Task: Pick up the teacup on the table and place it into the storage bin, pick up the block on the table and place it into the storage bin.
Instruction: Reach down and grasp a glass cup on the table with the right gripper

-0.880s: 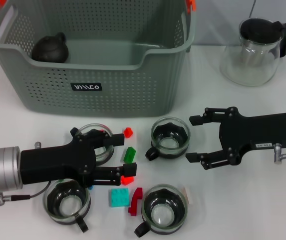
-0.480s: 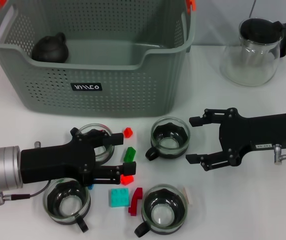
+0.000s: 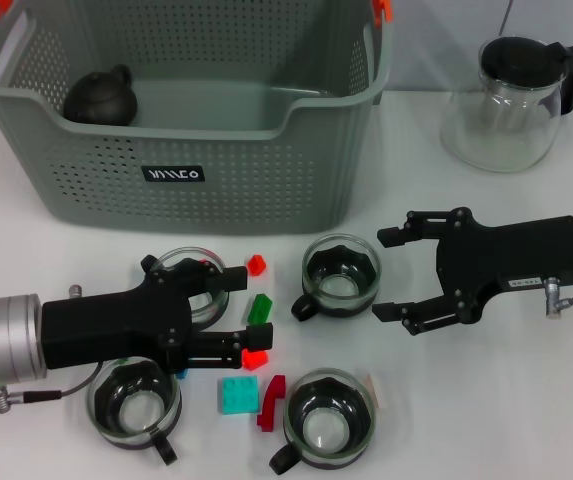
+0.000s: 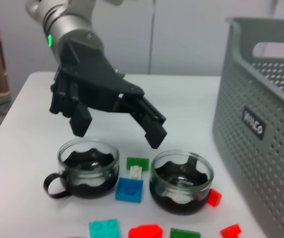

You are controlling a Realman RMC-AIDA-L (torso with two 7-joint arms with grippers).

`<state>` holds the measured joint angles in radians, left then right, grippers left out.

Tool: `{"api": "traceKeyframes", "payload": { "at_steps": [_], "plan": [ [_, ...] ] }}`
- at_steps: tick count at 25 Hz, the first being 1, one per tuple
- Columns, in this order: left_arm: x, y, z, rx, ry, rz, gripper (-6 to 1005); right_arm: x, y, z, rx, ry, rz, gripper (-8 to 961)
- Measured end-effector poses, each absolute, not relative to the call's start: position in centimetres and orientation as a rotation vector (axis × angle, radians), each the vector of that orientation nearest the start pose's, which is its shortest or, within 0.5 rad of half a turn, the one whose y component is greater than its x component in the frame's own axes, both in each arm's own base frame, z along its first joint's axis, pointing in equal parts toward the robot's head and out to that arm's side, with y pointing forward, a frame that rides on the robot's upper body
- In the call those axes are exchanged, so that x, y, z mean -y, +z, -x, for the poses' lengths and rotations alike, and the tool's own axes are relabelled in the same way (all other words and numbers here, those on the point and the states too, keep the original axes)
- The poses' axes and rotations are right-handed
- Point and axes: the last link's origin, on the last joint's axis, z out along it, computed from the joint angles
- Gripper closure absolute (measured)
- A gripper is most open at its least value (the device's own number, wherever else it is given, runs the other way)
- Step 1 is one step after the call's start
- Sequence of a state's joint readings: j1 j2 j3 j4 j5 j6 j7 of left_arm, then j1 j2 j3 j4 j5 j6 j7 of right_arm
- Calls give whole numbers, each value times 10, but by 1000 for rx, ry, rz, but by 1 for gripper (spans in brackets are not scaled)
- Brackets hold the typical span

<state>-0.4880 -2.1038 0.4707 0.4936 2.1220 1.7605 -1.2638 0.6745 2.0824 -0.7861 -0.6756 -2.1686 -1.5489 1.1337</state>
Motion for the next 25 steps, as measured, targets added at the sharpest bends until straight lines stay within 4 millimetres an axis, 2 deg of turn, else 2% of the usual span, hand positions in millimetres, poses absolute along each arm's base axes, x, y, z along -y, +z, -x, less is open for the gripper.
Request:
{"api": "traceKeyframes", "payload": {
  "at_steps": [10, 17, 25],
  "plan": [
    [-274, -24, 276, 771, -994, 2730, 67, -370, -27, -204, 117, 57, 3045, 44],
    [-273, -26, 274, 780, -1012, 2717, 66, -378, -39, -191, 244, -66, 3049, 44],
    [-272, -28, 274, 800, -1026, 2714, 66, -382, -53, -185, 315, -164, 3038, 45]
  ]
}}
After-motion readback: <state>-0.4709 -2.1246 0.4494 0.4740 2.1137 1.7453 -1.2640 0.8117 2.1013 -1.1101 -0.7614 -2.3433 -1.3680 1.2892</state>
